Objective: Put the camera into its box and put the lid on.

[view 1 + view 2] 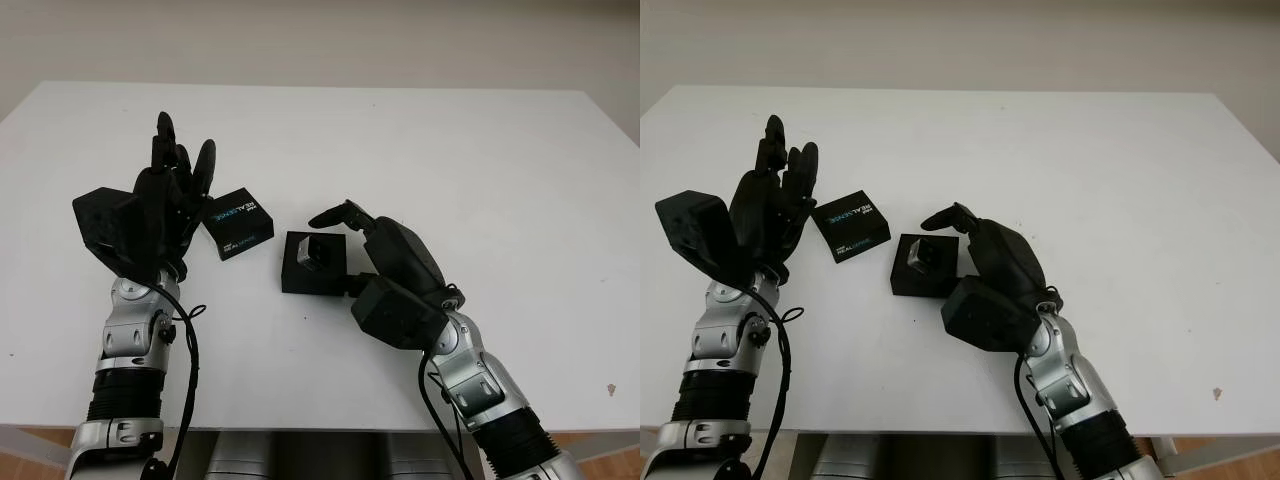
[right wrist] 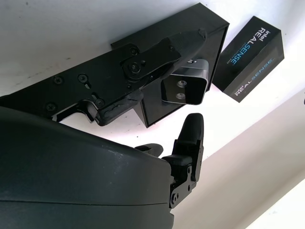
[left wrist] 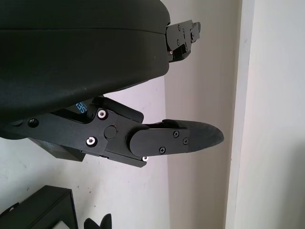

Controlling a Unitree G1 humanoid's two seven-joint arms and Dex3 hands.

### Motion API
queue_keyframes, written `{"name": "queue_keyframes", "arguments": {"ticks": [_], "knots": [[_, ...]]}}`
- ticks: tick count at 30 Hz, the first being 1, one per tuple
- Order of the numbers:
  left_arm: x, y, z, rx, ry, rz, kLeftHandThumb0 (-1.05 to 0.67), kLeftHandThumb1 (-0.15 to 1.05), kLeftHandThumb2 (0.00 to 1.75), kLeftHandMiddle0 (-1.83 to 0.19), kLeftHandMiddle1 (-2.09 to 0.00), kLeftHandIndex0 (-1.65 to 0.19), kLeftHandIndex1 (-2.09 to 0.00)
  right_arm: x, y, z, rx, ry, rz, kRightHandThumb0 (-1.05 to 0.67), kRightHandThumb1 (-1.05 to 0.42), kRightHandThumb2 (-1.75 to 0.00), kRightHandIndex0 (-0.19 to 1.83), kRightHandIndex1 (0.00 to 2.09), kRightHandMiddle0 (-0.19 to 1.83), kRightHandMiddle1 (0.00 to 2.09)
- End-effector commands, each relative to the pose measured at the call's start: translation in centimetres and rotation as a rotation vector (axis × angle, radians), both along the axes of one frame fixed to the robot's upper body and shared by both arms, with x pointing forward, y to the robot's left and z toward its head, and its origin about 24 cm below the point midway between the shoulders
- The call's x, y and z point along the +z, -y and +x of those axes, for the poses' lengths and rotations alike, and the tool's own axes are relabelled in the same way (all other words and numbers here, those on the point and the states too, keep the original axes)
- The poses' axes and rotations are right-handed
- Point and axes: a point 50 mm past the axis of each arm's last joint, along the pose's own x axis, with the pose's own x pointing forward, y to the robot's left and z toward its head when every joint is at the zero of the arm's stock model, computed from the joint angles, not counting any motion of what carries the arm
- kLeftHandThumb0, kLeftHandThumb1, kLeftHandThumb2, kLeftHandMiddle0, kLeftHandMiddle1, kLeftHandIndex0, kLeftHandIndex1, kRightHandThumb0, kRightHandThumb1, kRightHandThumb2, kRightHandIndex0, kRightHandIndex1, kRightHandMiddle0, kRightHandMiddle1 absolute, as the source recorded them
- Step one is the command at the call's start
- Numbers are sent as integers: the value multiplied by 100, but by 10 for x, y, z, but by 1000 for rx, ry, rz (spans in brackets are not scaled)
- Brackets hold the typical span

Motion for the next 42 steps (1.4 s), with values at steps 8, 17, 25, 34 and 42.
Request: {"name": "queue_keyframes", "arguments": {"ticks": [8, 17, 25, 34, 42], "knots": [[4, -2, -1, -1, 18, 7, -64, 105, 41, 19, 0, 19, 0, 5, -4, 8, -28, -75, 122, -59, -88, -5, 36, 9, 21, 116], [5, -1, -1, 2, 16, 14, -64, 105, 41, 19, 0, 19, 0, 11, 1, 6, -8, -152, 176, -58, -89, -6, 34, 8, 18, 118], [6, -1, -1, -1, 17, 14, -64, 105, 41, 19, 0, 19, 0, 21, 5, -2, 22, -153, 151, -58, -88, -5, 33, 7, 19, 110], [5, -1, -1, -1, 20, 8, -63, 105, 42, 19, 0, 19, 0, 30, 5, -11, 46, -62, 110, -55, -85, -5, 36, 8, 24, 101], [5, -1, -1, -2, 18, 3, -64, 105, 41, 19, 0, 19, 0, 21, 1, -4, 11, -23, 96, -55, -86, -5, 36, 7, 25, 104]]}}
